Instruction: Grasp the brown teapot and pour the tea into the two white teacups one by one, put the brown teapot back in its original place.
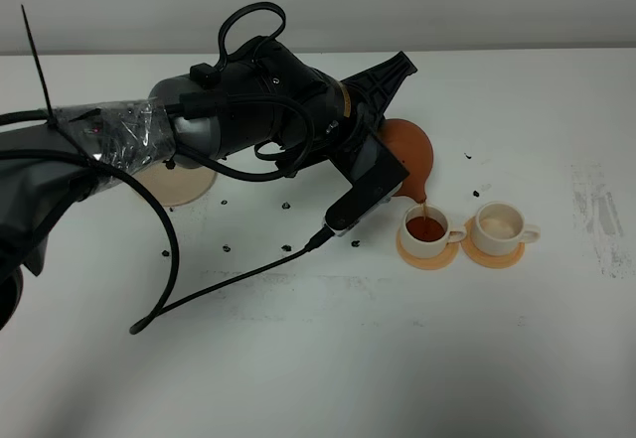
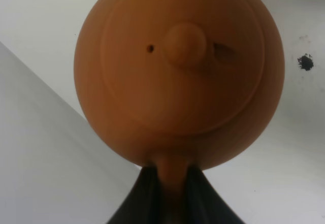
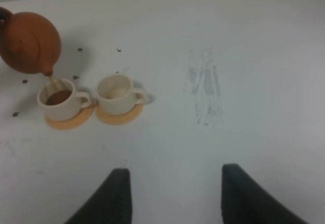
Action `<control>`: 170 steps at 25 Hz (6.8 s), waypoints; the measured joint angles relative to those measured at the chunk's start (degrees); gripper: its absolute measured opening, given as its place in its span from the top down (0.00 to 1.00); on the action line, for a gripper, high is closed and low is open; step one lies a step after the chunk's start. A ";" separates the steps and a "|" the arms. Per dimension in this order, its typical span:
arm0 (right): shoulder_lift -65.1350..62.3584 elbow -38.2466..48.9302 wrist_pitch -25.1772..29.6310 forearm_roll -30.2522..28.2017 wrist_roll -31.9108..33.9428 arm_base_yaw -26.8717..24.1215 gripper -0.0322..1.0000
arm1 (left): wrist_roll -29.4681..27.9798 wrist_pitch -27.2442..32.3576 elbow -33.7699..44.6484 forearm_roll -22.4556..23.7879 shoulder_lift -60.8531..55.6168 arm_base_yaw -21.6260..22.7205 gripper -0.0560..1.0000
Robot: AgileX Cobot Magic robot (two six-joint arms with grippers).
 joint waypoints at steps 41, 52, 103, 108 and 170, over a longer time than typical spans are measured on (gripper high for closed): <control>0.00 0.00 0.00 0.00 0.00 0.00 0.56 | 3.69 -1.33 0.00 -0.08 0.57 -0.67 0.83; 0.00 0.00 0.00 0.00 0.00 0.00 0.56 | -4.65 0.91 0.05 -2.76 0.38 -0.37 0.83; 0.00 0.00 0.00 0.00 0.00 0.00 0.56 | -35.80 2.42 25.15 -28.18 -9.77 6.91 0.83; 0.00 0.00 0.00 0.00 0.00 0.00 0.56 | -36.31 1.82 25.15 -28.18 -9.72 6.96 0.83; 0.00 0.00 0.00 0.00 0.00 0.00 0.56 | 9.62 6.42 -19.97 -20.63 11.53 -1.14 0.83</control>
